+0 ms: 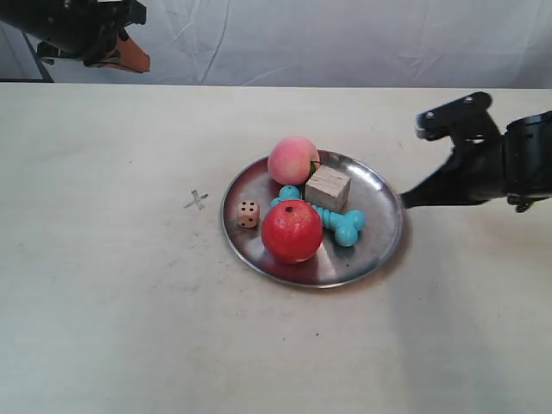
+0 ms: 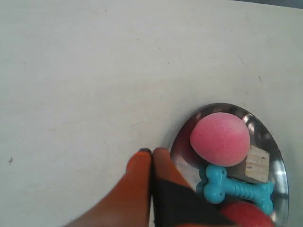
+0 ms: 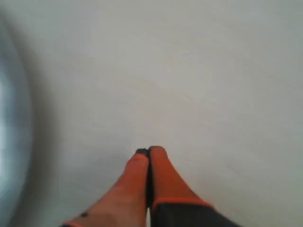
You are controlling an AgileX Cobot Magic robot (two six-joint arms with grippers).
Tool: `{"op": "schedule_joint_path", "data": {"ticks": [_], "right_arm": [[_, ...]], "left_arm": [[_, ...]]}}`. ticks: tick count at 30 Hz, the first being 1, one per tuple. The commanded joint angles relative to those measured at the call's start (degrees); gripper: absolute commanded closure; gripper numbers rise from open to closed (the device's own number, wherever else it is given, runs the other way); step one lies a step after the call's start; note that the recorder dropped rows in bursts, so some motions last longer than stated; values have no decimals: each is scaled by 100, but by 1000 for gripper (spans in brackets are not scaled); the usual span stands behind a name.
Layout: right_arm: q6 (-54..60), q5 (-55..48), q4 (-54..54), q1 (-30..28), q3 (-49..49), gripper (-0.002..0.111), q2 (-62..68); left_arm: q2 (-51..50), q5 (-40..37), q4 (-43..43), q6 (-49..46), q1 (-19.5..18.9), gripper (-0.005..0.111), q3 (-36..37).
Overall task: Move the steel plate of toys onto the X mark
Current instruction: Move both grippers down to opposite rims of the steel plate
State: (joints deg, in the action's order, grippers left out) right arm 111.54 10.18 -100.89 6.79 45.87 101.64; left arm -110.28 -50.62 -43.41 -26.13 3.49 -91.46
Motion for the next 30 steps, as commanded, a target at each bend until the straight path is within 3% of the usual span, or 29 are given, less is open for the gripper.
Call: {"op": "schedule_joint_path", "data": {"ticks": [1,4,7,9,14,19,21,25,27,30], "right_arm": [[-1652,-3436,95,33,164,109,-329],[-3303,-5293,612,33,432,109,-422],[-4683,-7277,2620,33,853,109,-408],[-5219,-8014,3930,72,1066,109,-408],[-7500,-8014,7223,72,1157,109,-408],[-10806,-6257,9973,62,1157,109,-408],[-11695,-5534,10294,62,1157,109,-408],[-11893,-4933,9957,62,1157,109,-408],[-11921,-4929,9780,62,1157,102,-408],[-11921,-4939,9475,62,1133,81,-408]], "left_arm": [[10,-97,103,-83,64,107,-56],[10,-219,183,-95,64,107,-56],[10,-219,270,-96,64,107,-56],[10,-187,313,-96,64,107,-56],[10,-375,397,-96,64,107,-56],[-143,-1331,726,-96,120,107,-56],[-327,-1569,905,-96,237,107,-56],[-735,-1400,947,-85,486,107,-56],[-910,-1243,879,-74,592,107,-56],[-1085,-1053,853,-93,738,105,-56]]}}
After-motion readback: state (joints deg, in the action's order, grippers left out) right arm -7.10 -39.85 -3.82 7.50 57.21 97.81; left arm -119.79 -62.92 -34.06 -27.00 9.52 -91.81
